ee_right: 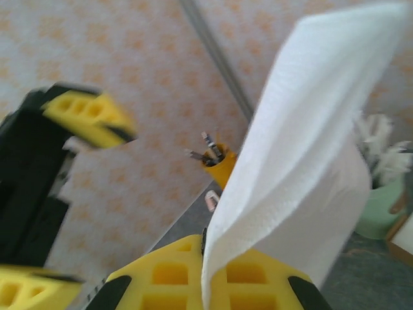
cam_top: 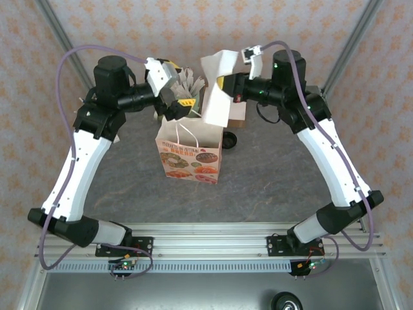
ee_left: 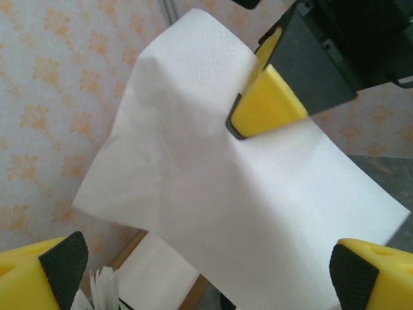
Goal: Pack the takeout coffee
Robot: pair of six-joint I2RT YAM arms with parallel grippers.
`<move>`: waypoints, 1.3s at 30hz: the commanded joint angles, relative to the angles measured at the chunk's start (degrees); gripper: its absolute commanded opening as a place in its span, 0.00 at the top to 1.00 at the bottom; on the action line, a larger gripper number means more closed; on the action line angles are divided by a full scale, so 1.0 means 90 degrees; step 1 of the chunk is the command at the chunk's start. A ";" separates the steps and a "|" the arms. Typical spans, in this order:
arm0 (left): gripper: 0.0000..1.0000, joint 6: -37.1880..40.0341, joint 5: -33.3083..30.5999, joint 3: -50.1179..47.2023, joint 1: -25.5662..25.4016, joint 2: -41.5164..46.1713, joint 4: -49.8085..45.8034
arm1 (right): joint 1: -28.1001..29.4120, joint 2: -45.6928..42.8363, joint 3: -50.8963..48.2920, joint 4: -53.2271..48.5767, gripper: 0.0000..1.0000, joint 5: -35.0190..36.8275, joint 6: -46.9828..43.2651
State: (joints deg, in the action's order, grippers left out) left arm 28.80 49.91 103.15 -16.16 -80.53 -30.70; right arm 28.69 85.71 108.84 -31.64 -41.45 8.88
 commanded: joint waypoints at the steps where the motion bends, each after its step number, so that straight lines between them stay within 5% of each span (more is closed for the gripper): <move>1: 0.00 0.0625 0.0812 0.0681 -0.0157 -0.0222 -0.0653 | 0.0444 -0.0013 0.0288 -0.0104 1.00 -0.0299 -0.0469; 4: 0.00 0.0742 0.1419 0.0917 -0.0293 -0.0320 -0.1016 | 0.0766 0.0024 0.0314 0.0196 1.00 -0.0445 -0.0481; 9: 0.04 0.0978 0.1273 0.0868 -0.0518 -0.0313 -0.1316 | 0.1168 0.0259 0.0682 0.0516 1.00 -0.0985 -0.0487; 11: 0.15 0.1023 0.1371 0.0765 -0.0519 -0.0232 -0.1308 | 0.1231 0.0275 0.0788 0.0490 1.00 -0.1012 -0.0537; 15: 0.61 0.1011 0.0947 0.0225 -0.0509 0.0170 -0.1121 | 0.1227 -0.0010 0.0422 0.0884 1.00 -0.0912 -0.0462; 19: 0.71 0.0923 0.0578 -0.0359 -0.0481 0.0599 -0.0914 | 0.1227 -0.0304 0.0116 0.0966 1.00 -0.0724 -0.0406; 22: 0.95 0.0934 0.0545 -0.0407 -0.0479 0.0717 -0.0960 | 0.1227 -0.0403 -0.0057 0.0988 1.00 -0.0582 -0.0291; 23: 1.00 0.0902 0.0461 -0.0415 -0.0473 0.0755 -0.0904 | 0.1227 -0.0421 -0.0089 0.0960 0.97 -0.0500 -0.0266; 26: 1.00 0.0211 -0.0737 -0.0458 -0.0470 0.0974 -0.0473 | 0.1227 -0.0621 -0.0237 0.0533 0.41 0.1035 -0.0170; 28: 1.00 -0.0238 -0.1898 -0.0405 -0.0461 0.1081 -0.0591 | 0.1187 -0.0880 -0.0485 0.0114 0.24 0.2817 0.0128; 30: 1.00 -0.0409 -0.2780 -0.0372 -0.0443 0.1130 -0.0983 | 0.1028 -0.1164 -0.0931 -0.0254 0.15 0.3763 0.0431; 34: 1.00 -0.0496 -0.2836 -0.0588 -0.0157 0.1185 -0.0917 | 0.0820 -0.1672 -0.1967 -0.0059 0.00 0.3715 0.0859; 37: 1.00 -0.0836 -0.1582 -0.0572 0.0569 0.1129 -0.0401 | 0.0797 -0.1736 -0.2369 0.0169 0.00 0.2336 0.0556; 39: 1.00 -0.0283 -0.0866 -0.0458 0.0741 0.1021 -0.0451 | 0.0866 -0.1661 -0.2590 0.0348 0.05 0.1190 0.0187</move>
State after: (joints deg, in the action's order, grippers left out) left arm 24.99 33.98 98.41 -11.57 -70.72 -37.82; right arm 35.75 70.35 87.57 -30.89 -19.38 13.28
